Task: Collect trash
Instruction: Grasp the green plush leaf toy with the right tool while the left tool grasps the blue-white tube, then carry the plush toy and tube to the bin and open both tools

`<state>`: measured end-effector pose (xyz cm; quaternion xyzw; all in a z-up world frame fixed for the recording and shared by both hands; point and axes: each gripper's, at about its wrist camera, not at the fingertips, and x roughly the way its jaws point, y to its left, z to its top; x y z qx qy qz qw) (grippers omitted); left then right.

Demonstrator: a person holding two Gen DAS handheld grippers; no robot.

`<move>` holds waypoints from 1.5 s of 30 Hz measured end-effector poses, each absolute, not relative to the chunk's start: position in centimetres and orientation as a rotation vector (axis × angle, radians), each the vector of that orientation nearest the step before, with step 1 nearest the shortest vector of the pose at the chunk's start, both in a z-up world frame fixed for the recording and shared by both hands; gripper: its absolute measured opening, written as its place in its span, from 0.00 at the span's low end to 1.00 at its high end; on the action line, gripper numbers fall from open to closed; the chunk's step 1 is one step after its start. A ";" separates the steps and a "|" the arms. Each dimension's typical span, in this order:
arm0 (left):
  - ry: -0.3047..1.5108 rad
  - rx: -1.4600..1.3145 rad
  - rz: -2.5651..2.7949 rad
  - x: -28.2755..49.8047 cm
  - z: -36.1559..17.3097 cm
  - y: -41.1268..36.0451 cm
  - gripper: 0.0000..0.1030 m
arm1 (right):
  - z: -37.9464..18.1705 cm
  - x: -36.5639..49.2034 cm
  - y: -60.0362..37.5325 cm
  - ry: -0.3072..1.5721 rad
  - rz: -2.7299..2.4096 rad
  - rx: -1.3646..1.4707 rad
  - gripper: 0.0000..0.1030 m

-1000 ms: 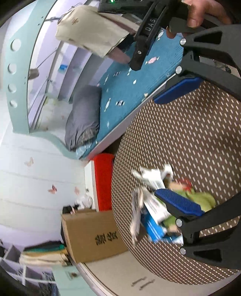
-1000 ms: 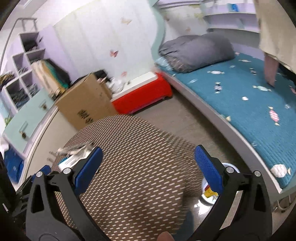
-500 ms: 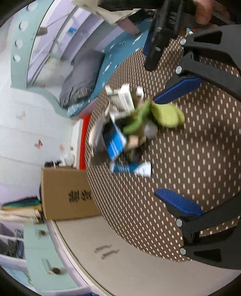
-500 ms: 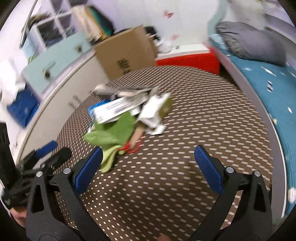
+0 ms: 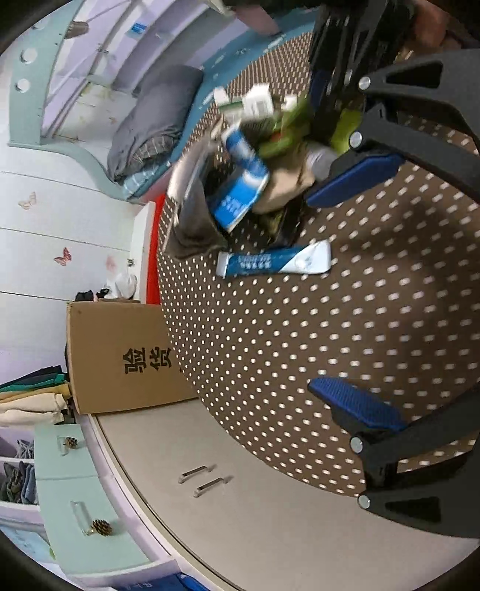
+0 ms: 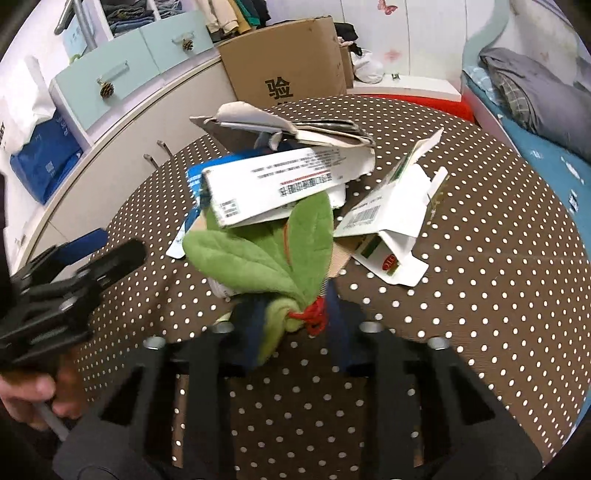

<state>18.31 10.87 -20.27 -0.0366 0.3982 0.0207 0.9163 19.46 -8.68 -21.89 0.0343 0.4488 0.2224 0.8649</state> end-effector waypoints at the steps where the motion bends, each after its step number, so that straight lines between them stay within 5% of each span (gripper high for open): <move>1: 0.827 -0.072 0.047 18.9 -20.6 10.9 0.88 | -21.9 19.4 -9.0 0.937 0.462 0.070 0.22; 10: 0.873 -0.052 0.069 23.5 -21.9 11.5 0.87 | -20.9 18.2 -12.2 0.908 0.439 0.118 0.21; 15: 0.908 0.009 0.005 25.4 -22.3 10.5 0.60 | -21.0 17.7 -13.2 0.913 0.421 0.126 0.21; 19: 0.909 0.021 -0.044 25.0 -21.9 10.2 0.13 | -20.6 16.7 -14.5 0.898 0.420 0.155 0.21; 20: 0.911 0.002 -0.058 24.8 -21.9 10.4 0.11 | -20.5 16.6 -14.7 0.895 0.423 0.162 0.21; 35: 0.879 -0.157 -0.052 15.2 -21.3 11.1 0.09 | -18.4 12.9 -19.9 0.822 0.383 0.244 0.20; 45: 0.808 -0.133 -0.182 12.7 -17.4 4.7 0.09 | -16.2 11.1 -24.6 0.743 0.331 0.290 0.20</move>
